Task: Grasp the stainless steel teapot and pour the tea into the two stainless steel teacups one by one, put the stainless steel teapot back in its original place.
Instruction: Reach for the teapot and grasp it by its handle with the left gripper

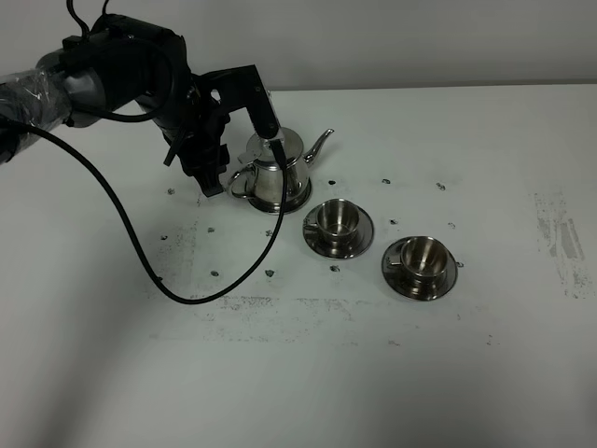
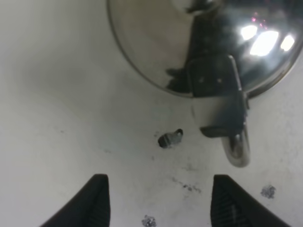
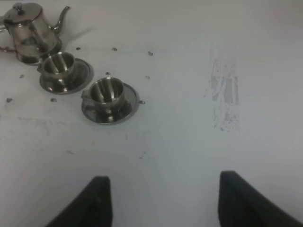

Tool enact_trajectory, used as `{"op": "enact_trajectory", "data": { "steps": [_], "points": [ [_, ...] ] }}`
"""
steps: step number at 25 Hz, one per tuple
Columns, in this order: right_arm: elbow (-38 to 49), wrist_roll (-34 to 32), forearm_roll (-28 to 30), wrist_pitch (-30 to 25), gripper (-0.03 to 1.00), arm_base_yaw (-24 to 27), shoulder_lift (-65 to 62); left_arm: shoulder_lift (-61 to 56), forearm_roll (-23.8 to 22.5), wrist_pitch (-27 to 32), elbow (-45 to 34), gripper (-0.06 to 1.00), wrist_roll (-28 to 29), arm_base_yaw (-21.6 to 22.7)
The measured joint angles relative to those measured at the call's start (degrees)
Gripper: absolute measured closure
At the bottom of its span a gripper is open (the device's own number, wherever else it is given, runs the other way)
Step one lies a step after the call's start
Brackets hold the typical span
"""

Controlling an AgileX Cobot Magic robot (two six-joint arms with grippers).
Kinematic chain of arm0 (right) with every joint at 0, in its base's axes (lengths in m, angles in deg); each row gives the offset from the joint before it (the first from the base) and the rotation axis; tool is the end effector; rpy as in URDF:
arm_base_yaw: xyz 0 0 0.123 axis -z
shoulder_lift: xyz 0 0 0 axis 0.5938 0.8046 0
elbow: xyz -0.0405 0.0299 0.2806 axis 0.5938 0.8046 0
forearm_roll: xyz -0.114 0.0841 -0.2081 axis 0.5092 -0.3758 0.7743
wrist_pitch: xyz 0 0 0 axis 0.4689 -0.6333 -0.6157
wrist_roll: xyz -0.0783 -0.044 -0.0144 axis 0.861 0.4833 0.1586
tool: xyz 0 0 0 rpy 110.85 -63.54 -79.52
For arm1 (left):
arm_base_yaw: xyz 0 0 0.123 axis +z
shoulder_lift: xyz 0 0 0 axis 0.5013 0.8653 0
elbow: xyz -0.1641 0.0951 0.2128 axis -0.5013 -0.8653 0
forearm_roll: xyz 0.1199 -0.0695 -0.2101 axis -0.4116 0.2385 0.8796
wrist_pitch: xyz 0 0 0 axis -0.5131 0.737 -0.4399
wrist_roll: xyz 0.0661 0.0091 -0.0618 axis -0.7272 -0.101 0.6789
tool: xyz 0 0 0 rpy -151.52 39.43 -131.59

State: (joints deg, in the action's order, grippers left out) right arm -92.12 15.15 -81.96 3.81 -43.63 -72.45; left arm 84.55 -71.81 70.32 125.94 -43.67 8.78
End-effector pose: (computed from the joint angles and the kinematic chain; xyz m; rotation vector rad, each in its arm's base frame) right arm -0.0120 0.0061 0.2793 -0.1663 2.0637 0.1724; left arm 0.4491 -0.1705 0.1864 1.6034 2.1230 0.2507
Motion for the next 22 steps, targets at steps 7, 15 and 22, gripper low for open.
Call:
{"op": "enact_trajectory", "data": {
  "steps": [7, 15, 22],
  "points": [
    [0.0, 0.0, -0.05, 0.0, 0.49, 0.0, 0.0, 0.13, -0.26, -2.69, 0.0, 0.47, -0.92, 0.0],
    [0.0, 0.0, -0.05, 0.0, 0.49, 0.0, 0.0, 1.13, -0.19, -3.35, 0.0, 0.47, -2.5, 0.0],
    [0.0, 0.0, -0.05, 0.0, 0.49, 0.0, 0.0, 1.59, 0.11, -3.47, 0.0, 0.47, -2.63, 0.0]
  ]
}}
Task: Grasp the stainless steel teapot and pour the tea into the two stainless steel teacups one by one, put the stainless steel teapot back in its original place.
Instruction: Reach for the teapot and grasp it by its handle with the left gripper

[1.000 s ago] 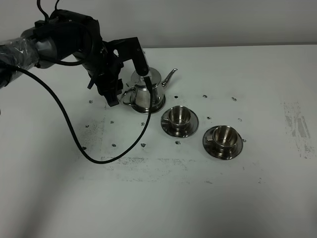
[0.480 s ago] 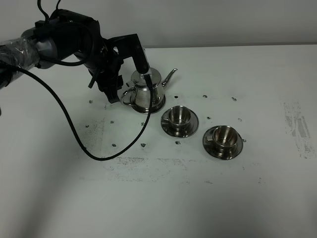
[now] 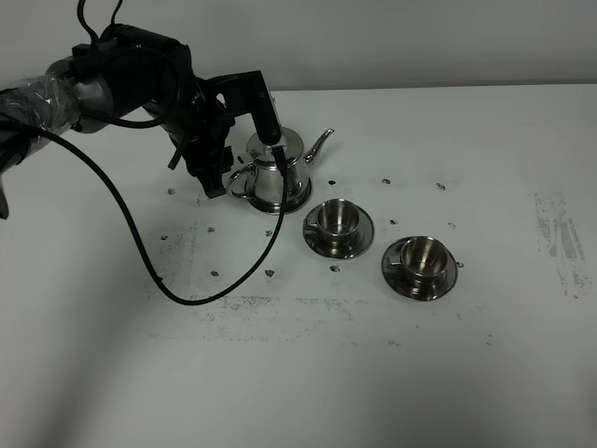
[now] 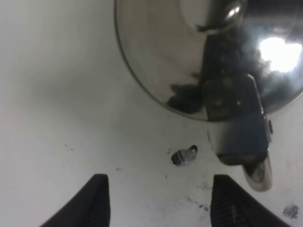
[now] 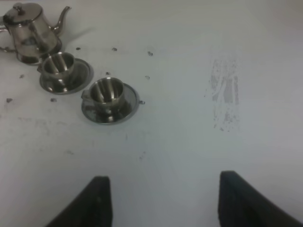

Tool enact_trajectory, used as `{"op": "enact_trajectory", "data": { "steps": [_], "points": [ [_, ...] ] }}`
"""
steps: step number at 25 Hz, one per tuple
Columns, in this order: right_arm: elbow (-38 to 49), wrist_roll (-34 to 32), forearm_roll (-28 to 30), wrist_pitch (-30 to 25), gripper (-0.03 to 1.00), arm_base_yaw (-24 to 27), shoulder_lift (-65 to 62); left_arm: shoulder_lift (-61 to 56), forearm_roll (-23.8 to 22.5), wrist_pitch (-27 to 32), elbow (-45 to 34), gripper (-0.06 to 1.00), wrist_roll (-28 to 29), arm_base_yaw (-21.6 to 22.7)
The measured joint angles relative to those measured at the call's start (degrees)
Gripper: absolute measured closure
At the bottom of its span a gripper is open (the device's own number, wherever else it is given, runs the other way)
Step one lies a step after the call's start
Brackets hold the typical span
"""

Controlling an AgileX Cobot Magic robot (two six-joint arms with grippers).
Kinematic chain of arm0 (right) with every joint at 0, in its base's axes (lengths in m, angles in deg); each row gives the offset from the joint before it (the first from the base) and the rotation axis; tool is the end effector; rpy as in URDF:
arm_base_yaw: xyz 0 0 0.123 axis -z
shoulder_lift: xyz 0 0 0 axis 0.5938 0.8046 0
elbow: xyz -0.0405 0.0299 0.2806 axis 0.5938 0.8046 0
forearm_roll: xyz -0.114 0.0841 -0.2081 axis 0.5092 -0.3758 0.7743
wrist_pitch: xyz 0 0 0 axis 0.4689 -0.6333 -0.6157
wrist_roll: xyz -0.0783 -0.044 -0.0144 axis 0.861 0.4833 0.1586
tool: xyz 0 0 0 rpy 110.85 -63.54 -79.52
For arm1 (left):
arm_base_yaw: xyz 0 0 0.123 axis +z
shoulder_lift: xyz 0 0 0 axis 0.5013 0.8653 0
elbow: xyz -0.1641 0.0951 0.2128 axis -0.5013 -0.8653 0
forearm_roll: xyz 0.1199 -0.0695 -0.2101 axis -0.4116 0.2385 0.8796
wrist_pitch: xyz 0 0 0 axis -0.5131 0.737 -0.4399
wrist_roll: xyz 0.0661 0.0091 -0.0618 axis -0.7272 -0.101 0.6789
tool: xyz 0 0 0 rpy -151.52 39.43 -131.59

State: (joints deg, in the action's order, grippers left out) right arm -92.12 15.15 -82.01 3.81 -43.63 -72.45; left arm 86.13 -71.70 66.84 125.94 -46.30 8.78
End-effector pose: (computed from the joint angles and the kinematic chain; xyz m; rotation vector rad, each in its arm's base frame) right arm -0.0120 0.0062 0.2793 -0.1664 2.0637 0.1735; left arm 0.4549 -0.1732 0.1758 1.6346 2.0604 0.2709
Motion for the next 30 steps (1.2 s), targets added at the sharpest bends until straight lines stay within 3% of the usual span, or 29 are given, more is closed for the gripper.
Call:
{"op": "enact_trajectory", "data": {
  "steps": [24, 30],
  "points": [
    [0.0, 0.0, 0.0, 0.0, 0.49, 0.0, 0.0, 0.0, 4.06, 3.25, 0.0, 0.47, 0.05, 0.0],
    [0.0, 0.0, 0.0, 0.0, 0.49, 0.0, 0.0, -1.61, 4.06, 9.12, 0.0, 0.47, 5.79, 0.0]
  ]
}}
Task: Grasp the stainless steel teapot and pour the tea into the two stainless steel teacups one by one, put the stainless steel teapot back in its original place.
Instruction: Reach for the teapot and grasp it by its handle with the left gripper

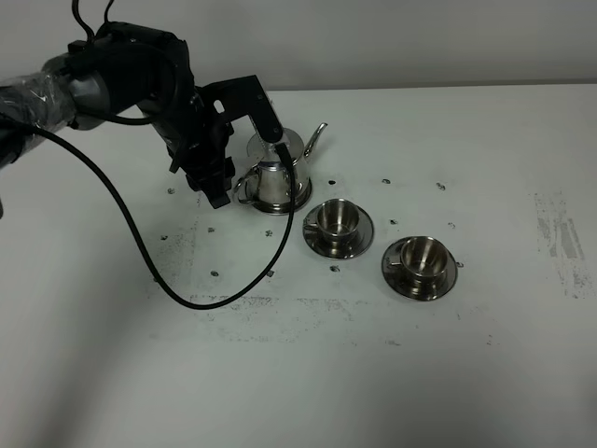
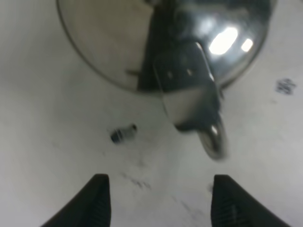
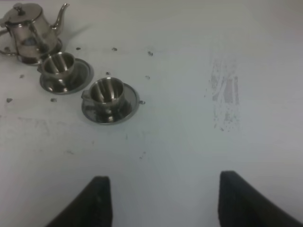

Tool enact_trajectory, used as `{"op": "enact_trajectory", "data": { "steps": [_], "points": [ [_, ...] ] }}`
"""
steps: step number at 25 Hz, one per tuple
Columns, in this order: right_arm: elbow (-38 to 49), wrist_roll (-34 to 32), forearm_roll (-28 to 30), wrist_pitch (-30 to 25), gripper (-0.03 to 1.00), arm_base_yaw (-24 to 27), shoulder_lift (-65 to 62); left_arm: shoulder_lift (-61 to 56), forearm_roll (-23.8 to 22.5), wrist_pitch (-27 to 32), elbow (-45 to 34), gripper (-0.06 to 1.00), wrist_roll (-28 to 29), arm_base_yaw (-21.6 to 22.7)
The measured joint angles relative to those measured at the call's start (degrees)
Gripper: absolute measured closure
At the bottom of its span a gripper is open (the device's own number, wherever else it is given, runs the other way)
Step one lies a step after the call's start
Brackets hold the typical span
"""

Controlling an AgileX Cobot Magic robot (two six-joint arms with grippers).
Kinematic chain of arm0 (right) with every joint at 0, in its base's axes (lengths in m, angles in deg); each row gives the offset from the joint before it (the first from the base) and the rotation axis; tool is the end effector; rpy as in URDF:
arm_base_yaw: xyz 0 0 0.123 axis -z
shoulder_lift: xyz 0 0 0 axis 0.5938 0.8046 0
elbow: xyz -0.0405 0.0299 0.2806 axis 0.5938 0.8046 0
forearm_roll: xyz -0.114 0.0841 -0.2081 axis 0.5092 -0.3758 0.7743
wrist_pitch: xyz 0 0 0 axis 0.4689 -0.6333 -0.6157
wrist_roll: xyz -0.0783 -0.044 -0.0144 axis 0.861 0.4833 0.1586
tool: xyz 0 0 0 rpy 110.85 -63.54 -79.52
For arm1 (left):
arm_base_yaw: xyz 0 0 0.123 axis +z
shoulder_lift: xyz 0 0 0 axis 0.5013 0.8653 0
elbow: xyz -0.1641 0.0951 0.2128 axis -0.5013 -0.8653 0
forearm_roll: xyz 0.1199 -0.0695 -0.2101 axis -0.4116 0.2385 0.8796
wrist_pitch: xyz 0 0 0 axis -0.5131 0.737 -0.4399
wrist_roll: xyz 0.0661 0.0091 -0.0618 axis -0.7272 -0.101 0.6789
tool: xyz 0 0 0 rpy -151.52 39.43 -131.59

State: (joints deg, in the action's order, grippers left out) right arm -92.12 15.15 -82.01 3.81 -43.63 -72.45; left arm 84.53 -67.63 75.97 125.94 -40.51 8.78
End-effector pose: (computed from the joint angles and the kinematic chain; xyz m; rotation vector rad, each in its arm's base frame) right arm -0.0120 0.0062 0.2793 -0.1664 2.0637 0.1735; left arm 0.4400 -0.1716 0.1825 1.5457 2.2695 0.1257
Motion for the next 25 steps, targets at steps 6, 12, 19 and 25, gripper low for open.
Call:
{"op": "enact_trajectory", "data": {
  "steps": [6, 12, 19, 25],
  "points": [
    [0.0, 0.0, 0.0, 0.0, 0.49, 0.0, 0.0, -7.41, 0.0, 12.67, 0.0, 0.47, 11.74, 0.0],
    [0.0, 0.0, 0.0, 0.0, 0.49, 0.0, 0.0, -13.83, 5.08, 21.57, 0.0, 0.47, 25.45, -1.27],
    [0.0, 0.0, 0.0, 0.0, 0.49, 0.0, 0.0, -13.17, 2.56, 21.71, 0.0, 0.47, 30.13, -3.24],
    [0.0, 0.0, 0.0, 0.0, 0.49, 0.0, 0.0, -15.4, 0.53, 21.58, -5.6, 0.47, 35.59, -4.04]
  ]
}}
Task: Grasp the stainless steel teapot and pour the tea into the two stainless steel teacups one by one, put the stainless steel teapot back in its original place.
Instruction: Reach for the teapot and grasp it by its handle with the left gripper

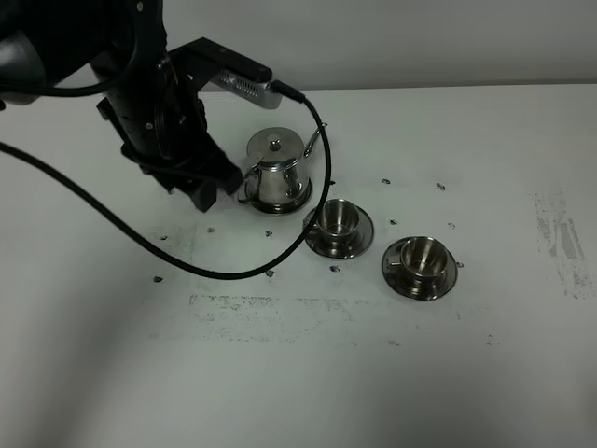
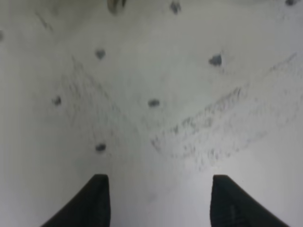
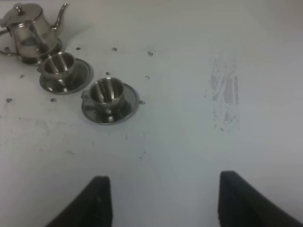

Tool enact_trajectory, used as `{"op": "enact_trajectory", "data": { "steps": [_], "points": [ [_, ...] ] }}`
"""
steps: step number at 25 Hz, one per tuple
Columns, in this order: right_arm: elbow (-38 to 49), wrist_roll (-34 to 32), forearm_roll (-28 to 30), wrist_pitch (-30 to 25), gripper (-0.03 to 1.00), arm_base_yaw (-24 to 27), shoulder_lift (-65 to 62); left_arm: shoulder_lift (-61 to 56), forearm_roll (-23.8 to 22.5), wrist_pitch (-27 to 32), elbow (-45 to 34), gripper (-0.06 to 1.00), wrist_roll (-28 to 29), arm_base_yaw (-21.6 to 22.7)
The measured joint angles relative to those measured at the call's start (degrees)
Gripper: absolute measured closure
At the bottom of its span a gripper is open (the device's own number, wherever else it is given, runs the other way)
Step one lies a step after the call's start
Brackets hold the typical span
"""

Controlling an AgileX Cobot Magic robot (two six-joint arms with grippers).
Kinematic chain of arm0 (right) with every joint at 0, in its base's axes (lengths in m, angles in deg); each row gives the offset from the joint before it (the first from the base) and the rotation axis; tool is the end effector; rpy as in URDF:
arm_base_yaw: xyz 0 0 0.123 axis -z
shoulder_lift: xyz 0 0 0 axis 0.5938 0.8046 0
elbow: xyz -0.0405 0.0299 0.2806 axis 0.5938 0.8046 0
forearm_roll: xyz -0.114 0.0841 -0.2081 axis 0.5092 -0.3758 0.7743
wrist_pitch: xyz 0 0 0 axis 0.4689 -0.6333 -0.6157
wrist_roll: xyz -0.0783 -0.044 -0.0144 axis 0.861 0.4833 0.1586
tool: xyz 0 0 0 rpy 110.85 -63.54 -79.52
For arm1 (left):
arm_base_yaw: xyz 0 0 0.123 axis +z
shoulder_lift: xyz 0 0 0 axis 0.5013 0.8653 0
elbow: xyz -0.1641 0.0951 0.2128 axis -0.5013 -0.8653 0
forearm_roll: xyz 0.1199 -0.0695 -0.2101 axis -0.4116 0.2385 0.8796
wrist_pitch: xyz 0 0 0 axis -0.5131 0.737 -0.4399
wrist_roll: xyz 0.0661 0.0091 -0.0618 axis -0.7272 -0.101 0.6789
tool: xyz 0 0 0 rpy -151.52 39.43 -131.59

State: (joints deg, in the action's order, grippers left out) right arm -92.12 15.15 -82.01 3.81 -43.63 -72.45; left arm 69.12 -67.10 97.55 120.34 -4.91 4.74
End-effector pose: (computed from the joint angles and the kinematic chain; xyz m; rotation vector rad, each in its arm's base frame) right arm -0.0120 0.0062 0.2793 -0.1664 2.0637 0.1735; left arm 0.3608 -0.1718 0.2633 0.9301 2.7952 -0.0482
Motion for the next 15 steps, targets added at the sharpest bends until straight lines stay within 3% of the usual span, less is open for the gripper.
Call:
{"op": "enact_trajectory", "data": {
  "steps": [4, 7, 10, 15],
  "points": [
    [0.0, 0.0, 0.0, 0.0, 0.49, 0.0, 0.0, -7.95, -1.21, -6.95, -13.58, 0.47, 0.51, 0.2],
    [0.0, 0.0, 0.0, 0.0, 0.49, 0.0, 0.0, -12.04, -0.53, -16.88, -20.96, 0.47, 0.53, 0.32],
    [0.0, 0.0, 0.0, 0.0, 0.49, 0.0, 0.0, -12.07, 1.39, -21.42, -22.78, 0.47, 0.58, 0.32],
    [0.0, 0.0, 0.0, 0.0, 0.49, 0.0, 0.0, -9.84, 4.09, -22.91, -22.87, 0.47, 2.09, 0.32]
  ]
}}
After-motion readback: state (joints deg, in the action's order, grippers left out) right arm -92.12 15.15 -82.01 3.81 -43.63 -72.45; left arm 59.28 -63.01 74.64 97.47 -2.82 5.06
